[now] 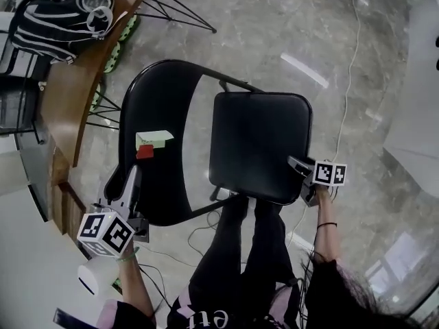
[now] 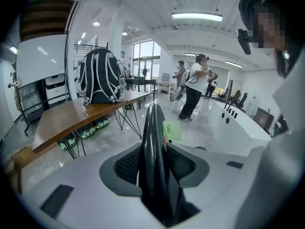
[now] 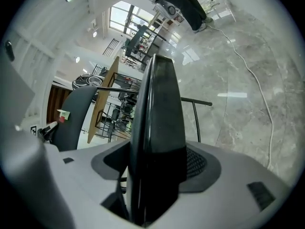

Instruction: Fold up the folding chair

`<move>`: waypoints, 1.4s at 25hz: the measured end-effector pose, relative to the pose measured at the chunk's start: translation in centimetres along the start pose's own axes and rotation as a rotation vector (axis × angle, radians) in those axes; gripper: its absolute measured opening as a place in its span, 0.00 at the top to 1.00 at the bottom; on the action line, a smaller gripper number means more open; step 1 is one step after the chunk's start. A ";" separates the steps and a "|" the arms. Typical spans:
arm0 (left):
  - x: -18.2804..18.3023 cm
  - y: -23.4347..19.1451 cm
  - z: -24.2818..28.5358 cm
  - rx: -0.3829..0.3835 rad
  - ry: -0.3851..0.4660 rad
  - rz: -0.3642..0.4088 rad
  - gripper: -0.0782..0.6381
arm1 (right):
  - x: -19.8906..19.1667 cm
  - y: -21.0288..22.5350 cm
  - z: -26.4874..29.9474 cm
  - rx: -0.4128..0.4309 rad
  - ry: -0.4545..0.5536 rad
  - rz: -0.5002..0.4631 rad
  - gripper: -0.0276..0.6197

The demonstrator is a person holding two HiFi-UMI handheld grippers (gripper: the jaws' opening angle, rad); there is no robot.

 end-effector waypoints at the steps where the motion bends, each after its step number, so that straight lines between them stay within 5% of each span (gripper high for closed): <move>1: 0.0 -0.5 -0.2 -0.004 0.015 -0.008 0.67 | 0.3 -0.9 0.0 -0.015 0.000 -0.012 0.47; 11: 2.0 -1.8 -2.6 0.019 0.039 -0.072 0.67 | 2.4 -9.2 0.7 -0.110 0.000 -0.085 0.47; 22: 5.7 0.8 -5.5 -0.061 0.112 -0.180 0.67 | 3.3 -18.9 1.0 -0.075 0.018 -0.155 0.48; 30: 7.9 5.0 -7.0 -0.130 0.121 -0.175 0.70 | 2.2 -24.7 1.4 -0.076 0.008 -0.182 0.50; 35: 8.8 5.2 -7.5 -0.068 0.088 -0.092 0.71 | 1.6 -28.3 2.8 -0.055 -0.030 -0.237 0.50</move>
Point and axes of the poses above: the fingertips, and each gripper's own axes: z forward along the fingers, y to its right, x out of its top, the point moved 9 cm from there along -z, backward along the fingers, and after that the axes turned 7 degrees about y, right-handed, at the moved point
